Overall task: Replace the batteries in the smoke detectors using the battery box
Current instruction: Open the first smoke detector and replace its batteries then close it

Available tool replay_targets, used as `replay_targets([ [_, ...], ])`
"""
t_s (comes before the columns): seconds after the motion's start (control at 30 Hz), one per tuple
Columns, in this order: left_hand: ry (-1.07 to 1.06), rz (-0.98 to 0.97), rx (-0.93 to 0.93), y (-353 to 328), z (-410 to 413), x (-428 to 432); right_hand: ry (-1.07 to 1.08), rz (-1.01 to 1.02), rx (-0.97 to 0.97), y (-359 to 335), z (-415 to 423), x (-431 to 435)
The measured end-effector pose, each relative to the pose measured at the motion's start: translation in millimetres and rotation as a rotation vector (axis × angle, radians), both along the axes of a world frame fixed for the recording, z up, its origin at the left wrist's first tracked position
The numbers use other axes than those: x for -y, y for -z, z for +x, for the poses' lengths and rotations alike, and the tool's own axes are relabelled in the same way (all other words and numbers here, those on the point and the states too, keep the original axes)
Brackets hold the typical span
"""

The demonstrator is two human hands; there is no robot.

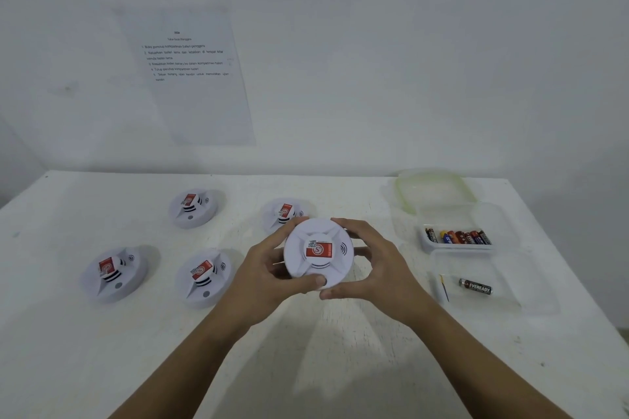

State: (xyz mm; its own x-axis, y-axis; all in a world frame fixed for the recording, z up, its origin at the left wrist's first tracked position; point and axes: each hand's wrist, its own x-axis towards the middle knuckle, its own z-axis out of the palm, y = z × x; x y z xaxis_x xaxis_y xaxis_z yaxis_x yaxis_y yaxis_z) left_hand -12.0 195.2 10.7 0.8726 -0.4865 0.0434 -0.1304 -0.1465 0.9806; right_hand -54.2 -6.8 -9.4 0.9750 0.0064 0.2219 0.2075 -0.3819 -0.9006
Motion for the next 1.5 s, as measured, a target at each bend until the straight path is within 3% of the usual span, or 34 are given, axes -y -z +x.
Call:
replay_targets([
  [0.63,0.087,-0.007,0.028,-2,5,1,0.007,0.007,-0.018,0,0,2],
  [0.93,0.127,0.141,0.105,12,9,-17,0.005,-0.007,-0.065,7,-3,3],
  [1.23,-0.010,0.167,0.263,25,4,-12,0.021,0.015,-0.076,14,-4,-2],
  [1.5,-0.070,0.176,0.146,50,-1,-8,0.043,0.036,-0.137,35,-6,-9],
])
